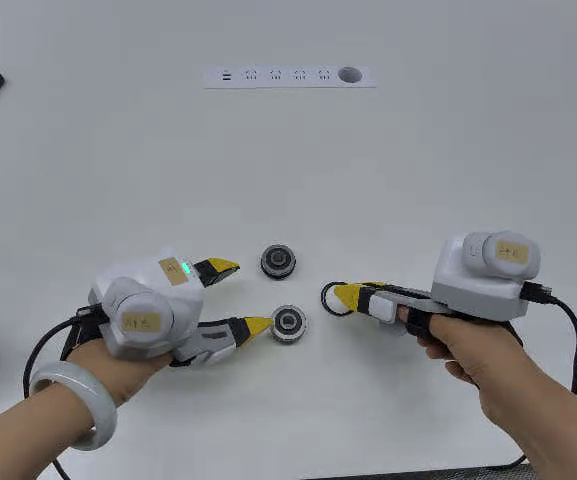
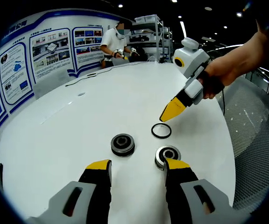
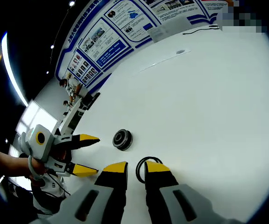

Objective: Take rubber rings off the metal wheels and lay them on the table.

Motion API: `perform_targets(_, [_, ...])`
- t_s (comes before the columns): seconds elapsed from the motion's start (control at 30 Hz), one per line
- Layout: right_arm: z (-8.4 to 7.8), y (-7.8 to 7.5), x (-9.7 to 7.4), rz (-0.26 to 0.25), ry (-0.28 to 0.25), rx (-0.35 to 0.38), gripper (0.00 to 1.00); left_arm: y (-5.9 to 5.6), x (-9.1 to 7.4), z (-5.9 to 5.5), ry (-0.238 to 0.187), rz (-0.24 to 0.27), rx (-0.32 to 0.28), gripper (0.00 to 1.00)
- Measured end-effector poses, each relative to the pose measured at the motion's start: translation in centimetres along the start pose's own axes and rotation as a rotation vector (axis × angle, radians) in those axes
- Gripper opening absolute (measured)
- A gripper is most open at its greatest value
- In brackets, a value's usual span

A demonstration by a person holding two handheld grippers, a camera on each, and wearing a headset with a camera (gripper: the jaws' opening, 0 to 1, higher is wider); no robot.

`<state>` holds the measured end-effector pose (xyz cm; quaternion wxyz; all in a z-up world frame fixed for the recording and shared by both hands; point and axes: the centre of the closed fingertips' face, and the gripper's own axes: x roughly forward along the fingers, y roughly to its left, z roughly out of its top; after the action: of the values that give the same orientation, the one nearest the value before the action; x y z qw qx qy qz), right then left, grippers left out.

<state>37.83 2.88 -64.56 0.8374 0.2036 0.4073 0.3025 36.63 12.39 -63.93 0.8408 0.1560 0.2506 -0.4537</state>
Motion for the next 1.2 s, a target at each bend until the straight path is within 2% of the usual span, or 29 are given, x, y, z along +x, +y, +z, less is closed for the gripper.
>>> perform_targets(0.33, [0.3, 0.9, 1.1, 0.028, 0.010, -0.009, 0.16, 1.1, 1.1, 0.9, -0.004, 0.009, 0.011, 0.41])
perform_targets(0.67, [0.5, 1.4, 1.8, 0.047, 0.018, -0.011, 0.15, 1.6, 2.3, 1.8, 0.002, 0.003, 0.035, 0.36])
perform_targets(1.2, [0.8, 1.5, 2.5, 0.058, 0.016, -0.002, 0.15, 2.0, 3.7, 2.1, 0.023, -0.006, 0.046, 0.27])
